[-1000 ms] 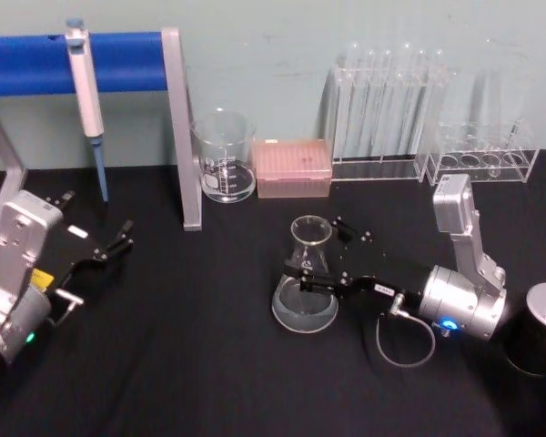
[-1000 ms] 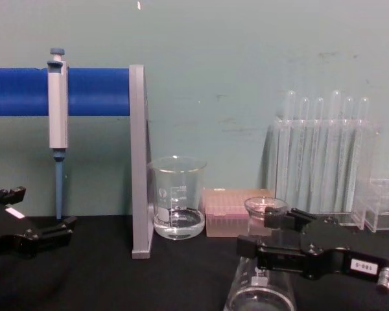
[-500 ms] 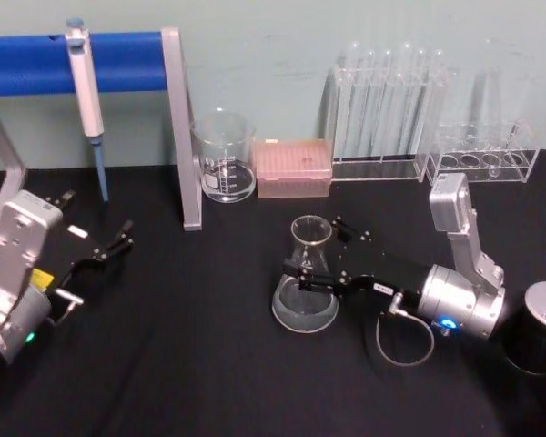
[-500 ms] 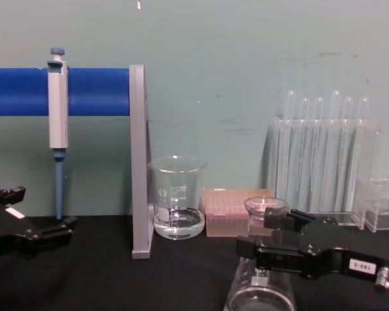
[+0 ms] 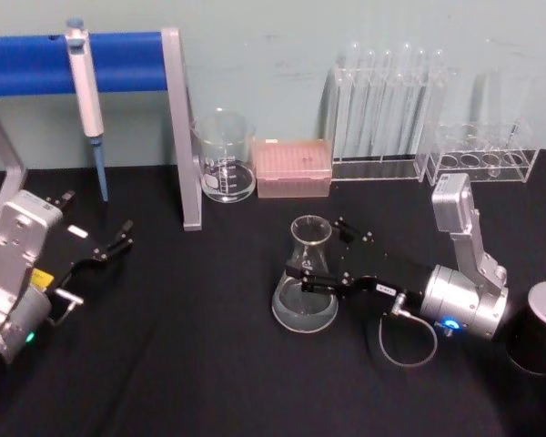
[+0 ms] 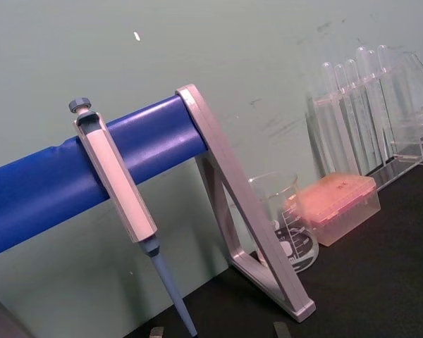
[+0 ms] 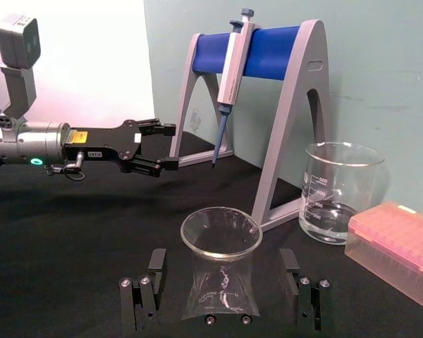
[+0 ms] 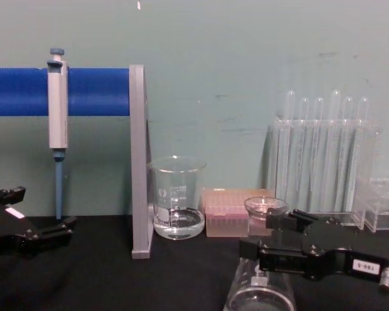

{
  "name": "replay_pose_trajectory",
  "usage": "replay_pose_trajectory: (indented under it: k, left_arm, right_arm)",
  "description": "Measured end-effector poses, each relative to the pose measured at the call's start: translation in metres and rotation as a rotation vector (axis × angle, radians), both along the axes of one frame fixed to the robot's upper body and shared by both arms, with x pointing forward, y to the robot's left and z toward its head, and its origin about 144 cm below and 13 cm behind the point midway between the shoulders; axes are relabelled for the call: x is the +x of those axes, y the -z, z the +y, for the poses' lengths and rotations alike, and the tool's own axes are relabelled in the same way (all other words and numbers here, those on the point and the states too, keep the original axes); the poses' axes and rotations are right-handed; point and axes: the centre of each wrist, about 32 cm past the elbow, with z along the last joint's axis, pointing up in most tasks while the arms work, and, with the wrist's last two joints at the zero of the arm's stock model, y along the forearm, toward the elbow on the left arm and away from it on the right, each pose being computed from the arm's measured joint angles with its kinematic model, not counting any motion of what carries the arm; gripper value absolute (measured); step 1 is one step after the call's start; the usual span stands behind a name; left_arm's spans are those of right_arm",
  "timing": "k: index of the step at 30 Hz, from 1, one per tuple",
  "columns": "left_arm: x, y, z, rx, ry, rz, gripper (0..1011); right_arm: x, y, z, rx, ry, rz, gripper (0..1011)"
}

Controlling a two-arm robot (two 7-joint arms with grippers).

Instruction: Grasp the erlenmeyer flask with one hand, shake it three times, then place it back.

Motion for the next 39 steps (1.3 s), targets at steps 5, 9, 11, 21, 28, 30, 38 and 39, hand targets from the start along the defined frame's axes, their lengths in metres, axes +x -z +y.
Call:
replay_pose_trajectory:
  k: [5, 9, 11, 21, 28, 30, 38, 39]
  left_arm:
    - [0.0000, 0.0000, 0.0000, 0.000, 0.000, 0.000, 1001]
    - [0.0000, 0.0000, 0.0000, 0.000, 0.000, 0.000, 1001]
    - [0.0000, 0.0000, 0.0000, 0.000, 0.000, 0.000, 1001]
    - [0.0000, 0.0000, 0.0000, 0.000, 0.000, 0.000, 1001]
    - [0.0000, 0.0000, 0.0000, 0.000, 0.000, 0.000, 1001]
    - [0.0000, 0.0000, 0.0000, 0.000, 0.000, 0.000, 1001]
    - [0.0000, 0.0000, 0.0000, 0.000, 0.000, 0.000, 1001]
    - [0.0000, 0.0000, 0.0000, 0.000, 0.000, 0.000, 1001]
  right_arm:
    - [0.0000, 0.0000, 0.0001, 0.000, 0.000, 0.000, 1000]
    - [0.0000, 0.0000, 0.0002, 0.000, 0.000, 0.000, 1000]
    - [0.0001, -0.0001, 0.0002, 0.001, 0.000, 0.000, 1000]
    - [0.0001, 0.0000, 0.0001, 0.001, 0.000, 0.000, 1000]
    - [0.0001, 0.0001, 0.0000, 0.002, 0.000, 0.000, 1000]
    - [0.0001, 0.0001, -0.0001, 0.002, 0.000, 0.000, 1000]
    - [0.0001, 0.0002, -0.0001, 0.002, -0.001, -0.001, 839]
    - [0.0001, 0.0002, -0.0001, 0.002, -0.001, -0.001, 822]
